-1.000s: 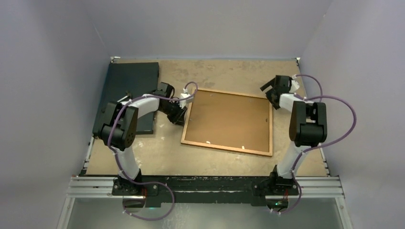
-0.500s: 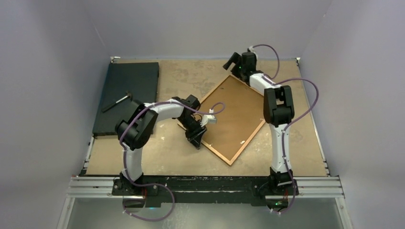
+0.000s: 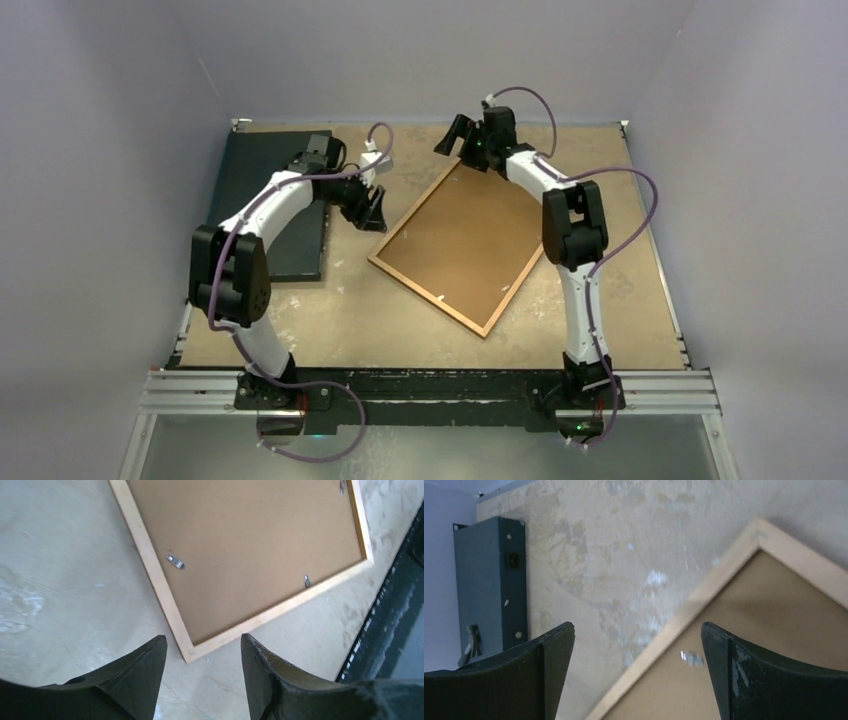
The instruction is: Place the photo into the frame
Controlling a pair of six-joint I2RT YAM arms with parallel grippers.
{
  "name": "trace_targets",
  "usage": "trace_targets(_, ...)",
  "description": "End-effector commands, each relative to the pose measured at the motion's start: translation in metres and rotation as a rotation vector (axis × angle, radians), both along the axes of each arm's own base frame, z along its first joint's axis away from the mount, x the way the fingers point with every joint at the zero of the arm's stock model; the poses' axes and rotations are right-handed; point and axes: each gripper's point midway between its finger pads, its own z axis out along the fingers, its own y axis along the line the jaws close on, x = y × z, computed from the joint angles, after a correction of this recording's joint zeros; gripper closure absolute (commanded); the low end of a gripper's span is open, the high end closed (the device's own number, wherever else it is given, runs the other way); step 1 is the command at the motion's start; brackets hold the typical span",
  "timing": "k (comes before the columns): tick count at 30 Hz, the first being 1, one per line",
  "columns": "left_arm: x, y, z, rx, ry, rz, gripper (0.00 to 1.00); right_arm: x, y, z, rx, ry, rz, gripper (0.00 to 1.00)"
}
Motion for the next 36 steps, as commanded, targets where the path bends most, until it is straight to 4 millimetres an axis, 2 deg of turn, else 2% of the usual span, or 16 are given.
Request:
trace_targets(1,0.03,-0.004,-0.006,-0.006,-0.058,0.125,0.47,-0.012,-0.019,0.078,0.028,-0.144,-0.075,0.01)
trace_targets(4,0.037,-0.007,-0.032,-0.016,0.02,0.139,0.53,-0.04,-0.016,0.083,0.074,-0.147,-0.032,0.01)
trace_targets(5,0.038,-0.008,-0.04,-0.018,0.046,0.142,0.54,-0.056,-0.012,0.072,0.094,-0.127,-0.008,0.02)
trace_targets(8,0.042,-0.008,-0.058,-0.025,0.082,0.164,0.58,-0.098,0.004,0.064,0.121,-0.099,0.075,0.04)
trace_targets(12,0.042,-0.008,-0.072,-0.031,0.103,0.165,0.66,-0.146,0.023,0.048,0.163,-0.055,0.149,0.08)
trace_targets(15,0.038,-0.011,-0.076,-0.047,0.118,0.157,0.76,-0.171,0.039,0.042,0.191,-0.034,0.192,0.09)
trace_targets(23,0.016,-0.012,-0.089,-0.069,0.189,0.133,0.97,-0.209,0.077,0.013,0.245,0.055,0.273,0.12)
trace_targets(29,-0.009,-0.011,-0.098,-0.086,0.25,0.12,1.0,-0.23,0.092,-0.007,0.267,0.111,0.317,0.14)
trace_targets(36,-0.035,-0.008,-0.106,-0.097,0.304,0.16,1.0,-0.246,0.098,-0.014,0.278,0.149,0.324,0.14)
